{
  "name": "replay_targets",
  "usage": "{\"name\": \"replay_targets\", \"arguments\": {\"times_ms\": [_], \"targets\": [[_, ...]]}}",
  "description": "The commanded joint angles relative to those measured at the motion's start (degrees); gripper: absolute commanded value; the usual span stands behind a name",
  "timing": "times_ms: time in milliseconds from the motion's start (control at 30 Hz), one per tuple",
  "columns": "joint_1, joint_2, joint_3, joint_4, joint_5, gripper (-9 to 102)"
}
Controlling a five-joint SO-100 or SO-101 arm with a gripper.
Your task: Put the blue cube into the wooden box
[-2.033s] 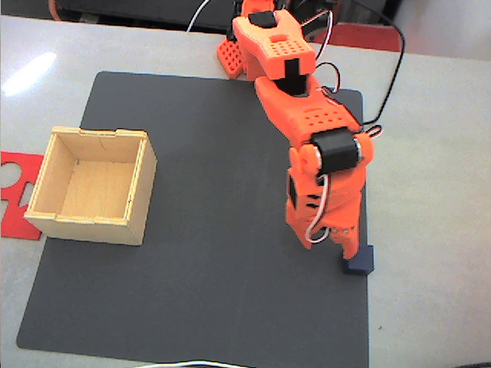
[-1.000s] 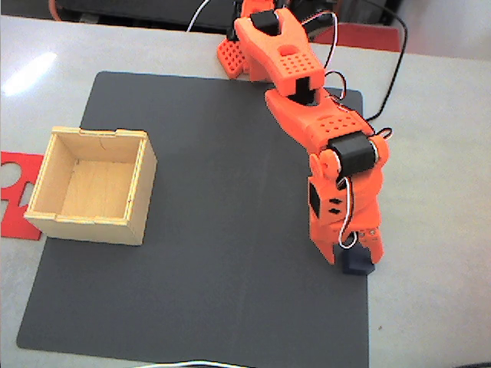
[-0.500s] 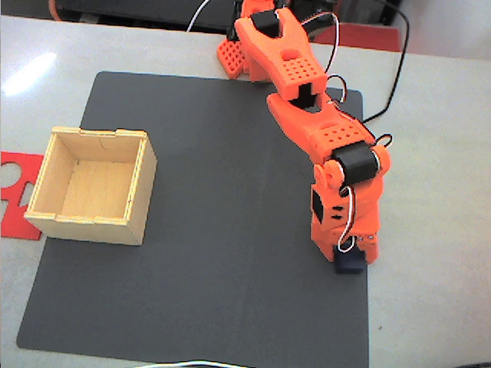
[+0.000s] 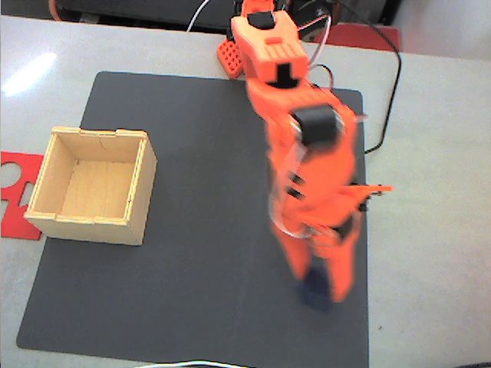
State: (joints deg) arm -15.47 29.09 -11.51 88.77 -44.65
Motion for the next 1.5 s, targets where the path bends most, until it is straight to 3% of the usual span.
{"name": "replay_targets", "arguments": {"times_ms": [0, 367, 567, 1467], "targets": [[6.94, 10.28, -1.93, -0.18, 3.43, 0], [37.79, 19.60, -1.93, 14.24, 13.27, 0], [52.73, 18.28, -1.67, 14.77, 18.54, 0], [53.88, 1.14, -1.67, 14.77, 26.02, 0]]}}
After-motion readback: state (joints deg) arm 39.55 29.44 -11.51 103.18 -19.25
